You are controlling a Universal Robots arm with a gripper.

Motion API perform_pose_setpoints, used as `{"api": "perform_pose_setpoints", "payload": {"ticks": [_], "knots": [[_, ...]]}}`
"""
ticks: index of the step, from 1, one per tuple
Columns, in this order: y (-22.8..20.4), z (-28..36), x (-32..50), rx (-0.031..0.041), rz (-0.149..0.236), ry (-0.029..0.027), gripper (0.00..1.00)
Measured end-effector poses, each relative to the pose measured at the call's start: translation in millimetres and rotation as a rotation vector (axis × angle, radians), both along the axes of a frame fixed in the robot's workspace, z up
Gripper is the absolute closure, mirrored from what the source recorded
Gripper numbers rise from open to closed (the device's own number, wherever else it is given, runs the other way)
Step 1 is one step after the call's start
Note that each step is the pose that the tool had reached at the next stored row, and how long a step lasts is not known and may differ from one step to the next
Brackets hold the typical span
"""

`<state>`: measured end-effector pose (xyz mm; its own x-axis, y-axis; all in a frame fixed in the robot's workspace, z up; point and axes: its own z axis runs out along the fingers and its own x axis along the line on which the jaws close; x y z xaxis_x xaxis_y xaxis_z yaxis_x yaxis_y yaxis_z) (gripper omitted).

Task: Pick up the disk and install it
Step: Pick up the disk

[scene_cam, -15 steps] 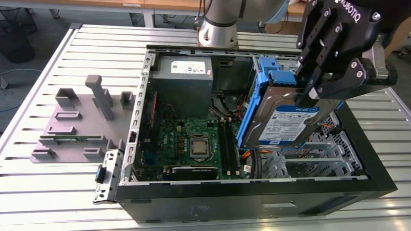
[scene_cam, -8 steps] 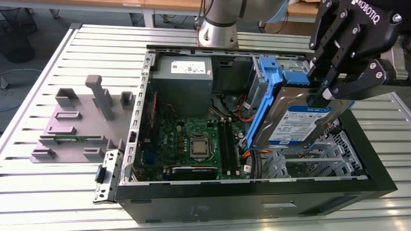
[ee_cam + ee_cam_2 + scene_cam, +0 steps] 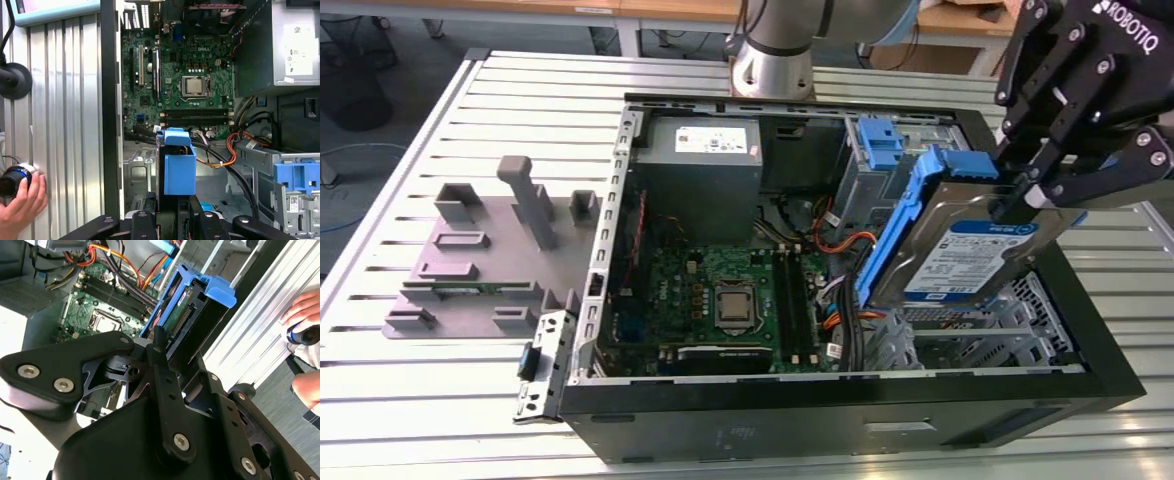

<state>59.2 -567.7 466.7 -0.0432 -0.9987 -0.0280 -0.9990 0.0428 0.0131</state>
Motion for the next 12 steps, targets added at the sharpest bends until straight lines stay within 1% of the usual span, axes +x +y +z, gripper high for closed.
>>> {"api": "perform_pose_setpoints", "payload": {"ticks": [12], "knots": [[0.0, -0.9, 29.5, -0.0004, 0.0, 0.0014, 0.65]]}}
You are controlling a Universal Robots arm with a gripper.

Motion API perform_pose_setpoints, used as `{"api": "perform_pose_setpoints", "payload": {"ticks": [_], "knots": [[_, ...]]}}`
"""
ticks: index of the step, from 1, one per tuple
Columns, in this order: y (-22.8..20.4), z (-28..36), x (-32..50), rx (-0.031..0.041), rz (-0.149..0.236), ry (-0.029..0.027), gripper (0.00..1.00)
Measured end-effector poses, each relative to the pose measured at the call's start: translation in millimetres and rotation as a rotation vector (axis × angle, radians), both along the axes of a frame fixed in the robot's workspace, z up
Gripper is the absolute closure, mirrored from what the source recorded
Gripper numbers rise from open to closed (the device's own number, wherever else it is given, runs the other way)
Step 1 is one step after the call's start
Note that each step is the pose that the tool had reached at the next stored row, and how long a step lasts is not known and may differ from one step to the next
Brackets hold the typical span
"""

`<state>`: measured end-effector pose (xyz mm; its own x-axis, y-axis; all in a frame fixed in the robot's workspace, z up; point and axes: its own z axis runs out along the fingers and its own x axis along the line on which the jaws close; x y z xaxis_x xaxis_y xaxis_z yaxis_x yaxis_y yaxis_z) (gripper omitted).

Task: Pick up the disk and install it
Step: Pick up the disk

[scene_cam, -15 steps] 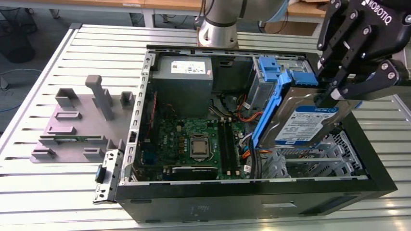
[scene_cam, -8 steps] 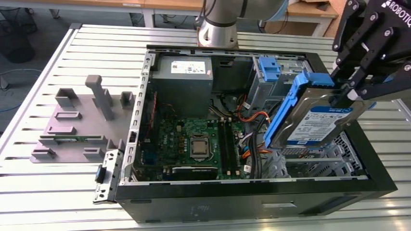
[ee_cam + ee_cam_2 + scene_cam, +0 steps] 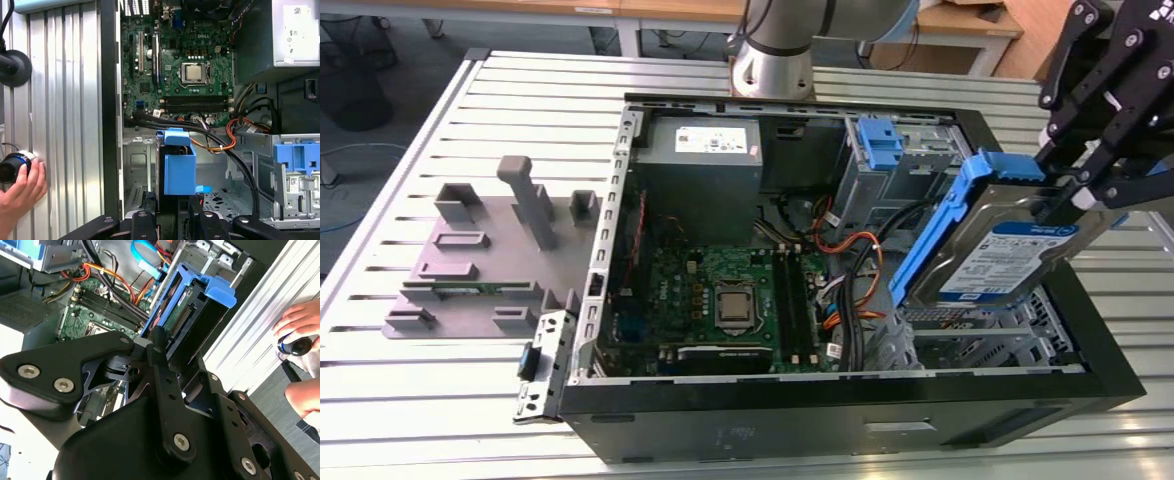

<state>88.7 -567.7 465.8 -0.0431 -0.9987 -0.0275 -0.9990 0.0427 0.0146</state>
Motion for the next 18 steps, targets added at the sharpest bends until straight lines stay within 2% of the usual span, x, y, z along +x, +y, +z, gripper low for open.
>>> {"api": "perform_pose_setpoints", "payload": {"ticks": [10, 14, 18], "knots": [[0.0, -2.2, 19.7, -0.0021, 0.0, 0.0003, 0.65], [-0.1, -4.3, 20.5, -0.0025, 0.011, 0.0002, 0.65], [-0.4, -5.1, 20.5, -0.0026, 0.056, 0.0002, 0.65]]}}
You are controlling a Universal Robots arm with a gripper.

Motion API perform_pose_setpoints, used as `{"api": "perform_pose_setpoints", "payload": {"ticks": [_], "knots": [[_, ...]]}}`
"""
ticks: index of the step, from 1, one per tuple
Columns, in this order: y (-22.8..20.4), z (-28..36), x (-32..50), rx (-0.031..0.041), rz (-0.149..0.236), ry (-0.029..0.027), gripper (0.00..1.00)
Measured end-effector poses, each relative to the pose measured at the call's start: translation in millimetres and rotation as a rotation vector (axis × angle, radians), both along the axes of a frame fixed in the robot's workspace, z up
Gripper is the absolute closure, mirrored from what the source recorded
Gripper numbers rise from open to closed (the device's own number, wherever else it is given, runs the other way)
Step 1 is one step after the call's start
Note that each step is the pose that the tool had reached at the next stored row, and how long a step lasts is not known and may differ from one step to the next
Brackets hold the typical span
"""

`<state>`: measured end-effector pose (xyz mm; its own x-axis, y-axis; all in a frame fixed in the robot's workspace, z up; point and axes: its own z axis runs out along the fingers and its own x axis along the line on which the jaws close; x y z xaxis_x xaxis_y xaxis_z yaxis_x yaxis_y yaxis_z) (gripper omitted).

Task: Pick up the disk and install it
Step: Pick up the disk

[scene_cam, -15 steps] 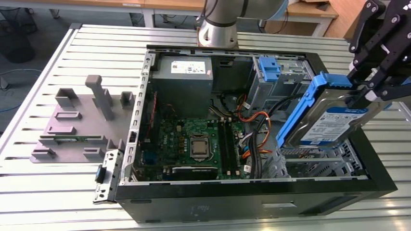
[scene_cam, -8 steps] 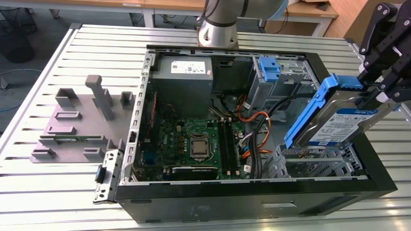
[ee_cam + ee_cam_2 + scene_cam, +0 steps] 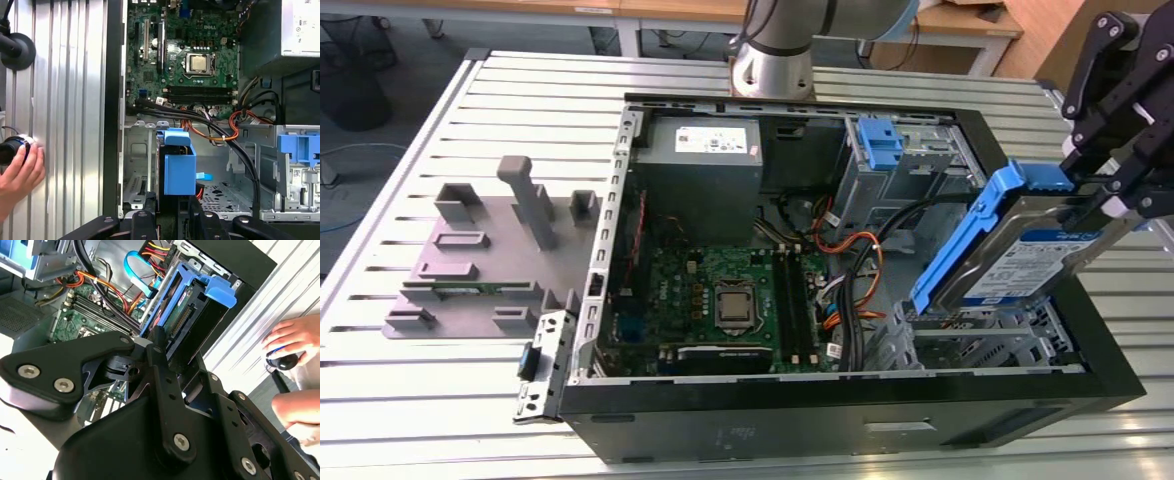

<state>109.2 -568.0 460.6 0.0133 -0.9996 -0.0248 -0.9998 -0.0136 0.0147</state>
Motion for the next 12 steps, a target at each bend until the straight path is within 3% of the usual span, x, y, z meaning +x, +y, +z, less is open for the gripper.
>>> {"api": "perform_pose_setpoints", "payload": {"ticks": [3, 8, 12], "knots": [[-0.9, -0.7, 0.1, -0.0002, 0.007, 0.0, 0.65], [-1.3, -1.9, 0.1, -0.0004, -0.045, 0.0001, 0.65], [-1.3, -2.3, 0.1, -0.0003, -0.052, 0.0, 0.65]]}}
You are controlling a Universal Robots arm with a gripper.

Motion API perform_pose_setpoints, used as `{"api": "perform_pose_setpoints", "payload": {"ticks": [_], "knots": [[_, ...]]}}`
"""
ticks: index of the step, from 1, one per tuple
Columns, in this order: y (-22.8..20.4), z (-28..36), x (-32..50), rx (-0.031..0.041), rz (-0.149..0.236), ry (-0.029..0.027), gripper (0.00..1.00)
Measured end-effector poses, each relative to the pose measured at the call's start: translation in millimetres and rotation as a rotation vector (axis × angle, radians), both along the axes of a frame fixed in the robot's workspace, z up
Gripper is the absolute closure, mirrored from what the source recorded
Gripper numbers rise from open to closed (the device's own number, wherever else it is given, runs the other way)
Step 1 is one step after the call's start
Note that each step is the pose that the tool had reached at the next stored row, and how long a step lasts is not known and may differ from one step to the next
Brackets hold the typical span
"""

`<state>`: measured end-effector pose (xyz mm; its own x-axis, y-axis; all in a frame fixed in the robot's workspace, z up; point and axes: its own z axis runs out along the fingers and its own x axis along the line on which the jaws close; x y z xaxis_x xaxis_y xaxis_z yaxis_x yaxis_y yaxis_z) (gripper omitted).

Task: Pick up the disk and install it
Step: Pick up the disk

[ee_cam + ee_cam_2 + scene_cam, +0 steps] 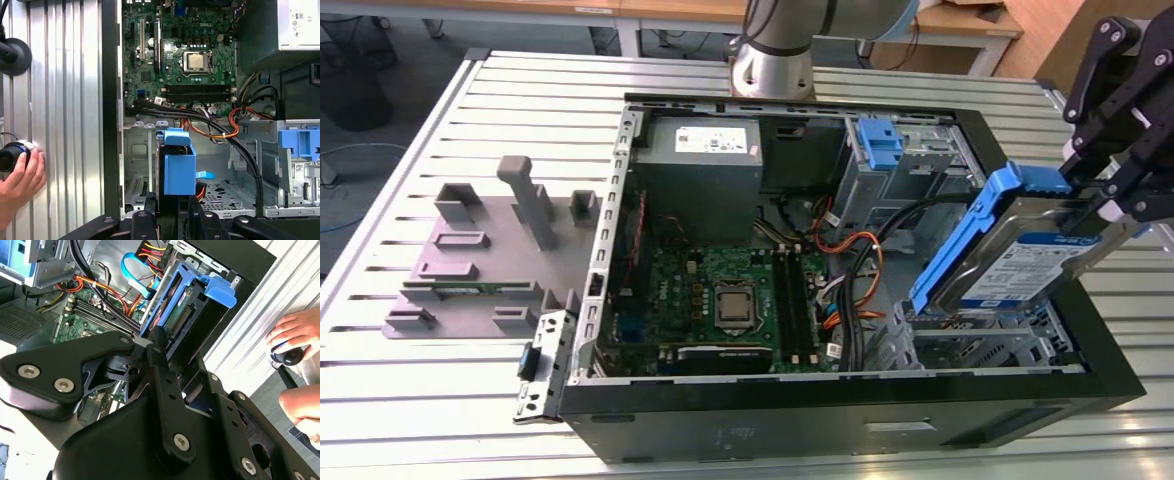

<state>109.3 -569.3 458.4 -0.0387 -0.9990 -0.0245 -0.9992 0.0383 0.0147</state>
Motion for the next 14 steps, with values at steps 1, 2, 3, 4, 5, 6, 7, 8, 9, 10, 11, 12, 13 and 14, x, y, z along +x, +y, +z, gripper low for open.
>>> {"api": "perform_pose_setpoints", "payload": {"ticks": [1, 2, 3, 4, 5, 6, 7, 8, 9, 10, 11, 12, 13, 14], "knots": [[0.0, -0.2, 0.0, 0.0001, 0.0, 0.0, 0.65], [0.0, -0.4, 0.0, 0.0, 0.0, 0.0, 0.65], [0.0, -0.6, 0.0, 0.0, 0.001, 0.0, 0.65], [-0.1, -0.9, 0.0, 0.0, 0.002, 0.0, 0.65], [-0.1, -1.2, 0.0, 0.0001, 0.002, 0.0, 0.65], [-0.1, -1.5, 0.0, 0.0, 0.002, 0.0, 0.65], [-0.1, -1.6, 0.0, -0.0001, 0.002, 0.0, 0.65], [-0.1, -1.7, 0.0, -0.0002, 0.003, 0.0, 0.65], [-0.1, -1.8, 0.0, -0.0002, 0.003, 0.0, 0.65], [-0.1, -1.9, 0.0, -0.0001, 0.003, 0.0, 0.65], [-0.1, -2.1, 0.0, -0.0001, 0.004, 0.0, 0.65], [-0.1, -2.3, -0.1, 0.0, 0.005, 0.0, 0.65], [-0.2, -2.5, -0.2, 0.0, 0.006, 0.0, 0.65], [-0.2, -2.7, -0.4, 0.0, 0.007, 0.0, 0.65]]}}
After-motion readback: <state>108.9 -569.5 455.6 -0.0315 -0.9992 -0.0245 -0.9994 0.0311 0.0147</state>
